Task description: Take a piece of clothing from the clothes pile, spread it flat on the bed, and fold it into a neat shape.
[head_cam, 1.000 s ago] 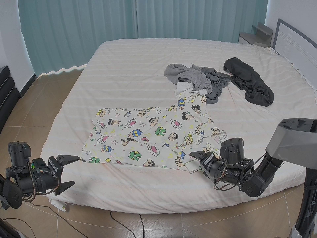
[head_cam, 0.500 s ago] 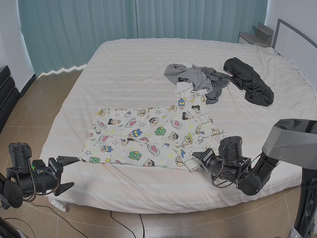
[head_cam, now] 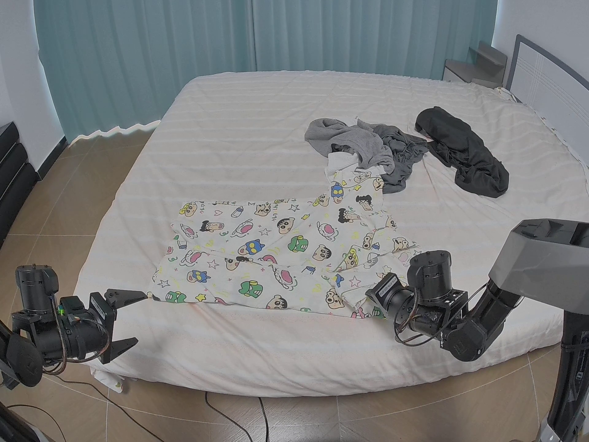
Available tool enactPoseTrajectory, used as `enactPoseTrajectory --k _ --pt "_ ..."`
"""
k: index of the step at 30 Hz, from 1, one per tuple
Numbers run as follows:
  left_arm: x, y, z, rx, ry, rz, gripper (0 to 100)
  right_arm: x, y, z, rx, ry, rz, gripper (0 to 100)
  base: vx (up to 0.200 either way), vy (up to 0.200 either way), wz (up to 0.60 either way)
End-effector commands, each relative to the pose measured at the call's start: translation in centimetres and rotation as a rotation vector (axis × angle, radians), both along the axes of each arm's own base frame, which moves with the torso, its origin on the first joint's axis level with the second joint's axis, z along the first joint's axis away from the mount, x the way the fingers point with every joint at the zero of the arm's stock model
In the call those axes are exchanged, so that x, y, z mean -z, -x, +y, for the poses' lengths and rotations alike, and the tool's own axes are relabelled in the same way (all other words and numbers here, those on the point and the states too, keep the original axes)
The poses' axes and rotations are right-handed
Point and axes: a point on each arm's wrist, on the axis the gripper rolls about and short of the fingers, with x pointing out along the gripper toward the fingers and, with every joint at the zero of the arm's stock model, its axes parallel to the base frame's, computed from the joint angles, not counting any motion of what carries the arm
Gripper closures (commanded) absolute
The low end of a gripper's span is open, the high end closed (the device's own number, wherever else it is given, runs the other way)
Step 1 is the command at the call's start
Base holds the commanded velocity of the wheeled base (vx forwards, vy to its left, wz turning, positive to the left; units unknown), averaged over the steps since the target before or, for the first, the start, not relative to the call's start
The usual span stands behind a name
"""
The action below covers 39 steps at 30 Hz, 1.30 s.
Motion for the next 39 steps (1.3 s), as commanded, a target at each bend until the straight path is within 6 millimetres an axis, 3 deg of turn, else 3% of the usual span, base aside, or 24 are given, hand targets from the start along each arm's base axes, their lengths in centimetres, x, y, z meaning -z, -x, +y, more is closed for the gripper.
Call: enactPoseTrajectory --k 1,6,15,32,39 --pt "0.1 0.0 0.0 -0.001 0.001 0.005 0 -1.8 -0.4 0.2 -0.002 -0.023 -0.052 100 0.0 0.0 0.0" --pt "0.1 0.0 0.0 0.0 0.0 0.004 0 -3.5 -1.7 0.3 -0.003 -0.006 -0.091 100 0.0 0.0 0.0" --pt "0.1 -0.1 0.0 0.0 0.0 0.007 0 -5.9 -7.0 0.1 0.023 0.042 -0.126 100 0.0 0.0 0.0" --pt "0.3 -0.2 0.1 -0.004 0.001 0.015 0 -5.8 -9.6 1.0 -0.014 0.125 -0.178 100 0.0 0.0 0.0" --pt "0.3 -0.2 0.1 -0.004 0.001 0.016 0 -7.2 -10.5 1.0 -0.011 0.129 -0.212 100 0.0 0.0 0.0"
